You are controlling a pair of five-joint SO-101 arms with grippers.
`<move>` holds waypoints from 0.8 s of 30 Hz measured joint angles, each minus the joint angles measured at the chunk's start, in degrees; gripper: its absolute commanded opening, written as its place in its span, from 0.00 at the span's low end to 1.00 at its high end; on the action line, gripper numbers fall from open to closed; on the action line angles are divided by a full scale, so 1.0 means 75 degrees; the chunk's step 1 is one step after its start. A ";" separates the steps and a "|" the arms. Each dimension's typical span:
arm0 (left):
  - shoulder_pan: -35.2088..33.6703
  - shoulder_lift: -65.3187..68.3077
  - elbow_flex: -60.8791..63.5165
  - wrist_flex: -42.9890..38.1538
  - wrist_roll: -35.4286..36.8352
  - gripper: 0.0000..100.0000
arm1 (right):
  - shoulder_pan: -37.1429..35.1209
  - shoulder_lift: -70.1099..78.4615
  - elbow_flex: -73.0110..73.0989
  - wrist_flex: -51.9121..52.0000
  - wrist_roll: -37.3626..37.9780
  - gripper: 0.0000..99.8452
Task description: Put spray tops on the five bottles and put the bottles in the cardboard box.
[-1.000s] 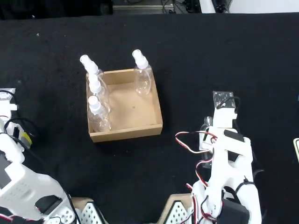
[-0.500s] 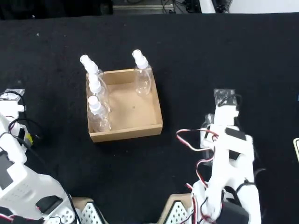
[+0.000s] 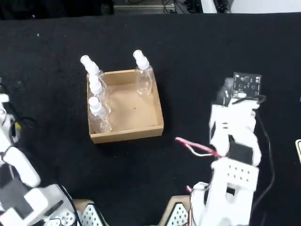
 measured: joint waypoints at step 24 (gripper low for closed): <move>0.5286 -0.3341 -0.7783 0.1453 0.5673 0.03 | -0.5556 -0.3610 0.0973 -0.2122 -0.0973 0.01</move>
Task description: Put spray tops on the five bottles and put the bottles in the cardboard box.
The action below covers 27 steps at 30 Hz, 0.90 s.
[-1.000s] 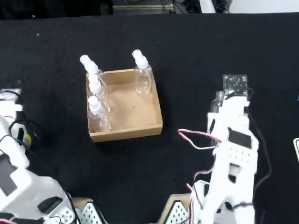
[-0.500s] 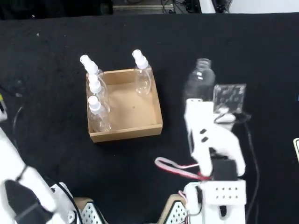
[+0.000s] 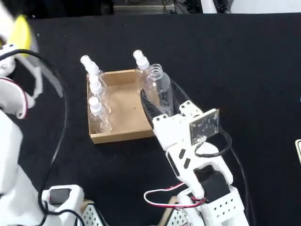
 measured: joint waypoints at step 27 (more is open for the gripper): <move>0.3985 0.1922 -0.0047 -0.2778 0.0258 0.03 | -0.0117 0.0000 0.0258 0.0000 0.0000 0.01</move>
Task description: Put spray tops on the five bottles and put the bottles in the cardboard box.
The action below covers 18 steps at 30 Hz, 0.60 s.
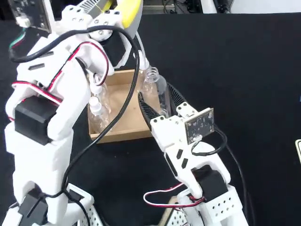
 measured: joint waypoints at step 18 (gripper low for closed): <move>0.0340 0.0047 0.0000 0.0680 0.0000 0.03 | 0.0000 0.0000 0.0000 0.0000 0.0000 0.01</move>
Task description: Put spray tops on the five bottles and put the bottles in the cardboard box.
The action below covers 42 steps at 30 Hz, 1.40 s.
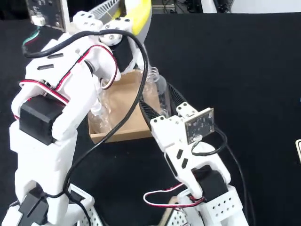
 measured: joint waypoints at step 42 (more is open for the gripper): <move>-0.4818 -0.3528 0.6916 -0.0094 -0.0633 0.21 | 0.5873 0.3329 -0.0070 -0.3552 0.0000 0.01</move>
